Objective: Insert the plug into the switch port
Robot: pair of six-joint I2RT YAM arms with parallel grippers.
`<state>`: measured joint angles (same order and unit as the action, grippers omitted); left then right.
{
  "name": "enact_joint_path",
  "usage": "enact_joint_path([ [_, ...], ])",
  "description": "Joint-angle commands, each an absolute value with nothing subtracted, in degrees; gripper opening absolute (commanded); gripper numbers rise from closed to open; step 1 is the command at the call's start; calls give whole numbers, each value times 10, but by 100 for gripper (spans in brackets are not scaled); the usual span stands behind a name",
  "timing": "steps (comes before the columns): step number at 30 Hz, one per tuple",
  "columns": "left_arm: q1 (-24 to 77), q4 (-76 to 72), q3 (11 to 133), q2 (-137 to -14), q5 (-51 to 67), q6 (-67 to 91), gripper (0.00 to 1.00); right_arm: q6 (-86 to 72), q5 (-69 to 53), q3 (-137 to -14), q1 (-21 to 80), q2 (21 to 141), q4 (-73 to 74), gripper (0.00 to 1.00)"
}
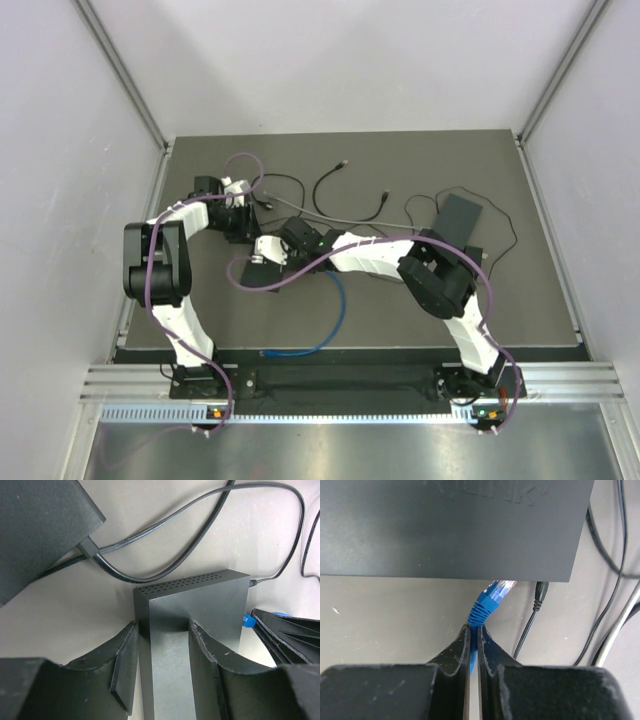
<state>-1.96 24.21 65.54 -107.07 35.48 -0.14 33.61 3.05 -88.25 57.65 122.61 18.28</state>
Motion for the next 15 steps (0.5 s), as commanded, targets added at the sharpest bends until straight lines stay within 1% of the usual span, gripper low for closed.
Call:
enact_joint_path([
  [1, 53, 308, 620, -1130, 440, 6, 38, 395, -52, -893, 613, 1215, -137, 0],
  [4, 53, 308, 624, -1132, 439, 6, 38, 426, -60, -889, 610, 1209, -145, 0],
  [9, 53, 315, 624, -1125, 435, 5, 38, 470, -78, -878, 598, 1198, -118, 0],
  [15, 35, 311, 624, -1128, 431, 14, 40, 461, -93, -839, 584, 1172, -82, 0],
])
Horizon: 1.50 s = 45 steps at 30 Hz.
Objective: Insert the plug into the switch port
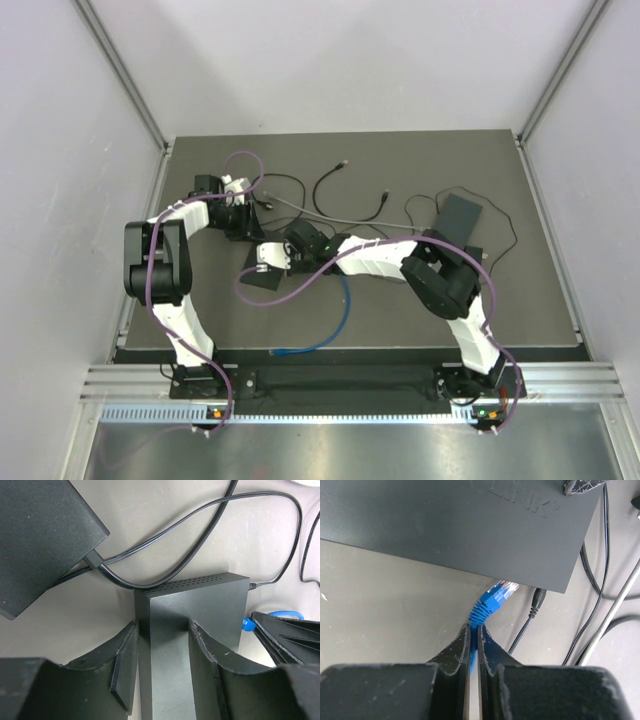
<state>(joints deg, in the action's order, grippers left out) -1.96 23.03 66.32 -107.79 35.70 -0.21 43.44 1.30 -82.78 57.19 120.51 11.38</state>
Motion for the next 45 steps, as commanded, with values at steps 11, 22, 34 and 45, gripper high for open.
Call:
enact_joint_path([
  [11, 7, 330, 630, -1129, 429, 9, 45, 434, -97, -805, 531, 1146, -60, 0],
  [22, 6, 339, 653, -1148, 431, 5, 48, 504, -76, -744, 529, 1137, -117, 0],
  [34, 8, 342, 652, -1144, 442, 6, 49, 498, -17, -779, 565, 1157, -136, 0],
  [45, 18, 327, 619, -1149, 469, 21, 40, 384, -30, -899, 577, 1219, -73, 0],
])
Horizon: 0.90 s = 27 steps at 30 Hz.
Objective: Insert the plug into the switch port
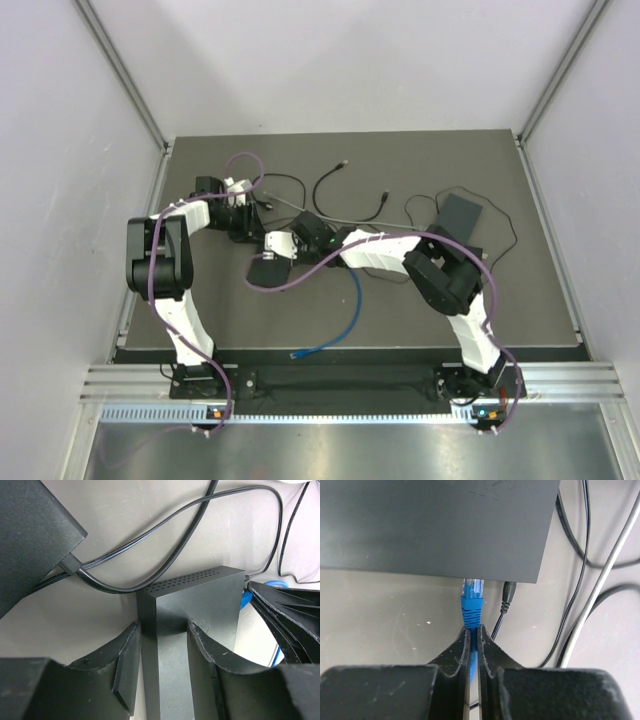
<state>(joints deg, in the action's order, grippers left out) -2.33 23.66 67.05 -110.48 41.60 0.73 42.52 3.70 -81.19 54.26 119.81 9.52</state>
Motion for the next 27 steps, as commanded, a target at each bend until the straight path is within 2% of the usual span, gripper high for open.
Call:
enact_joint_path([
  [1, 18, 326, 618, -1148, 470, 22, 40, 378, -28, -913, 577, 1223, -75, 0],
  [10, 18, 330, 606, -1141, 460, 5, 38, 380, -65, -949, 591, 1232, -90, 0],
  [18, 18, 336, 608, -1120, 456, -4, 38, 429, -105, -1014, 605, 1223, -3, 0],
  [27, 7, 334, 605, -1122, 461, -1, 41, 403, -93, -1013, 606, 1265, -39, 0],
])
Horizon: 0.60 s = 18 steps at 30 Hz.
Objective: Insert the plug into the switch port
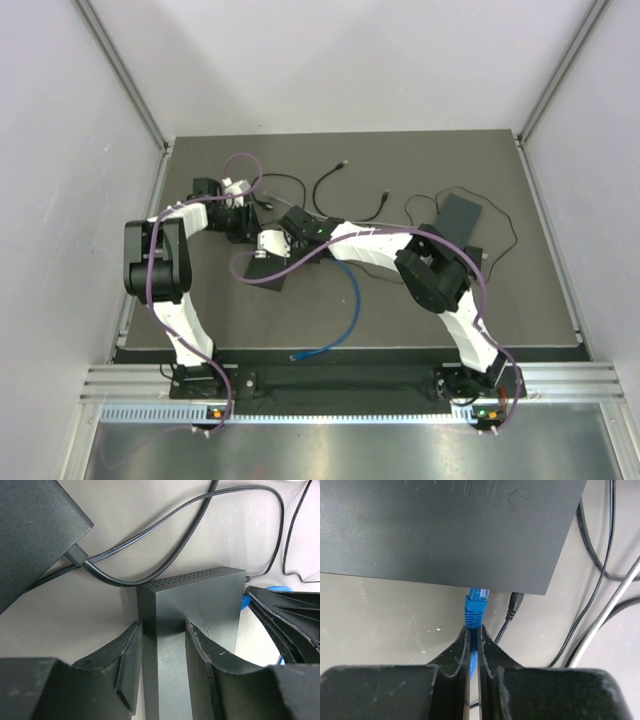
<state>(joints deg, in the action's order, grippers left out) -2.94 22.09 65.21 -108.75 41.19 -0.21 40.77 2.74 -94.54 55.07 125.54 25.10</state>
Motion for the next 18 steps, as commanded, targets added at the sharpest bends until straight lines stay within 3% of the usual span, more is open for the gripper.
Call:
enact_joint_path([
  [1, 4, 334, 605, -1119, 459, -1, 43, 401, -91, -1011, 606, 1267, -46, 0],
  [9, -41, 369, 642, -1115, 447, -21, 48, 381, -62, -982, 605, 1253, -55, 2],
  [13, -51, 396, 677, -1111, 436, -33, 50, 374, -38, -939, 596, 1202, -47, 17],
  [18, -62, 422, 731, -1104, 417, -46, 53, 367, -27, -882, 565, 1138, -16, 50],
])
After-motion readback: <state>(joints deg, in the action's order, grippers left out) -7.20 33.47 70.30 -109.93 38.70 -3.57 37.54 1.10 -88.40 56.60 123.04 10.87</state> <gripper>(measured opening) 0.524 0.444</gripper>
